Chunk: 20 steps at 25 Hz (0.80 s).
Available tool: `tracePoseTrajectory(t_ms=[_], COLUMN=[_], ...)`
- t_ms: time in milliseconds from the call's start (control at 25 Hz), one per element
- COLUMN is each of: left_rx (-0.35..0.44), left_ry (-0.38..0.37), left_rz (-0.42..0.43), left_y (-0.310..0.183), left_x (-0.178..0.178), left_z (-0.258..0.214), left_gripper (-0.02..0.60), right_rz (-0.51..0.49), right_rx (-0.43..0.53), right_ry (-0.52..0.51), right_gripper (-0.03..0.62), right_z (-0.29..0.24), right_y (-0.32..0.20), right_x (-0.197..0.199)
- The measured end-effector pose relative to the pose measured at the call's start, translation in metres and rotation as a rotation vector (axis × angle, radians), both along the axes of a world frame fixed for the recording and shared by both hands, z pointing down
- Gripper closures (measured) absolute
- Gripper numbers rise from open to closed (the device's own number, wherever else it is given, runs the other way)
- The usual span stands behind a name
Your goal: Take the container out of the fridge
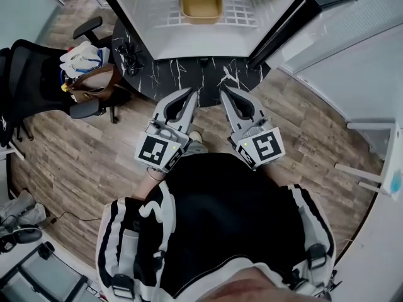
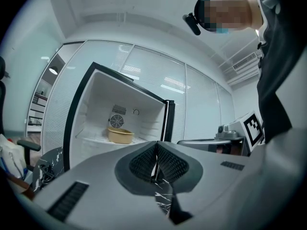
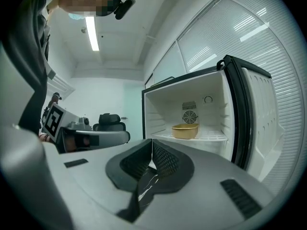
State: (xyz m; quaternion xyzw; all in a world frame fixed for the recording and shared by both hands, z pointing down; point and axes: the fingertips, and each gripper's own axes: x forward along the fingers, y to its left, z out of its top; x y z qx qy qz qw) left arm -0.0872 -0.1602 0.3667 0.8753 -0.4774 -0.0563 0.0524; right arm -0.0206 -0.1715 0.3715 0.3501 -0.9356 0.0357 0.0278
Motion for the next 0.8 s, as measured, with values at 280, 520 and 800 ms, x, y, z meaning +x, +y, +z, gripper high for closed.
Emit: tracePoseTrajectory(t_ms=[280,520,800], left_rx=[0.008,0.013,0.015], left_ry=[-0.014,-0.020,-0.022], left_rz=[0.021,0.029,0.043], left_y=[-0.012,-0.021,-0.031], left_x=[-0.007,-0.014,-0.021], left_z=[-0.001,0.001,0.004], left_gripper=[0.572,0.572,0.572], right_rz=[0.018,0.037,0.060], right_rx=[-0.008,0.001,-0.006], right_ry=[-0.001,-0.010,-0.007], right_gripper=[0.582,0.582,0.582], right_z=[0.002,0.003,0.008], right_y=[-0.011,-0.020,-0.027], right_x=[-0.009,-0.012,-0.016])
